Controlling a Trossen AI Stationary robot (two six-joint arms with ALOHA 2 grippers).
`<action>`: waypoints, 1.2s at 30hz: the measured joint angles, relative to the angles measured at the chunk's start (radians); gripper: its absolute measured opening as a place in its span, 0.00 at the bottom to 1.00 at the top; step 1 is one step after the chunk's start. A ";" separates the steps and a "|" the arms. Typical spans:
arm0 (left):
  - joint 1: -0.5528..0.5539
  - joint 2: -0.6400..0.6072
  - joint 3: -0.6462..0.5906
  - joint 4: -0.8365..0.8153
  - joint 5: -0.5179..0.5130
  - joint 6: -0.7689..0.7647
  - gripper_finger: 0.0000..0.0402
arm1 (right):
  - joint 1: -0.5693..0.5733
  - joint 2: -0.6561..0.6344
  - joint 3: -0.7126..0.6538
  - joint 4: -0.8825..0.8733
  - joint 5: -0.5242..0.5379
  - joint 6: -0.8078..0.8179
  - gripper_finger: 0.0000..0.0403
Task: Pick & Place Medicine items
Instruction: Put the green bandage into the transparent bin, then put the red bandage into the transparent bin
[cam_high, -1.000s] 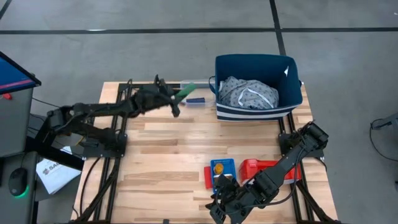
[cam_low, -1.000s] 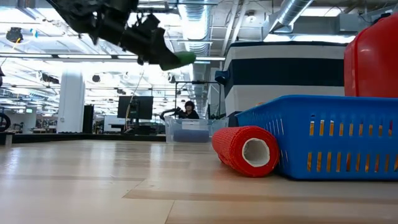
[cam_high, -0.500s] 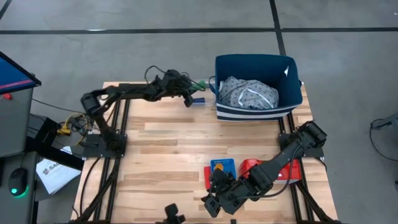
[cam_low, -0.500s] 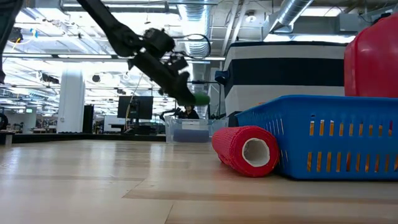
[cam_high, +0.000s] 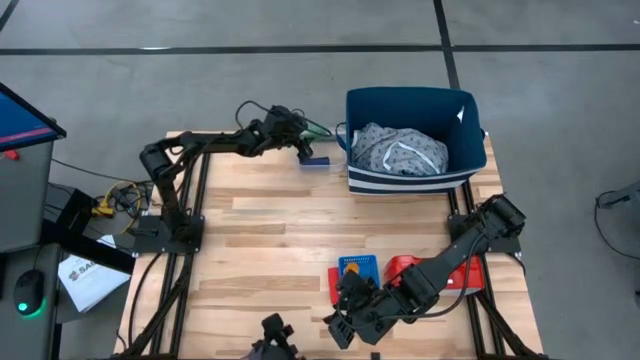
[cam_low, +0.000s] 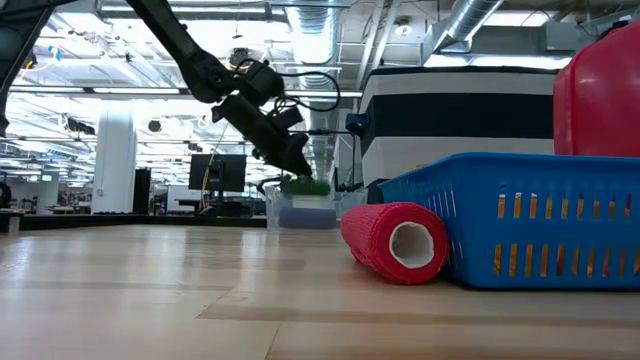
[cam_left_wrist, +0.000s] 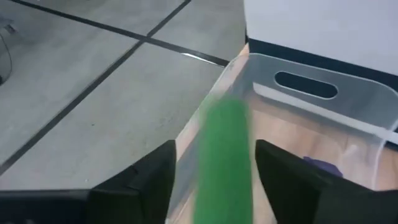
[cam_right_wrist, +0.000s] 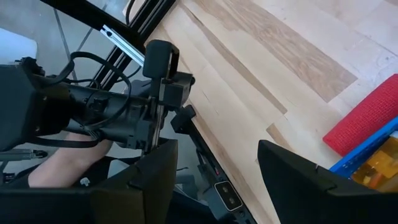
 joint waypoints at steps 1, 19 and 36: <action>0.001 0.000 0.000 0.001 -0.001 0.000 0.55 | 0.000 0.000 0.000 0.000 0.000 -0.001 0.54; -0.250 -0.192 -0.114 -0.357 0.216 0.196 0.65 | 0.005 0.000 0.000 -0.031 0.000 -0.008 0.54; -0.716 -0.224 -0.420 0.137 0.269 0.190 0.73 | 0.013 0.000 0.000 -0.017 0.001 -0.022 0.54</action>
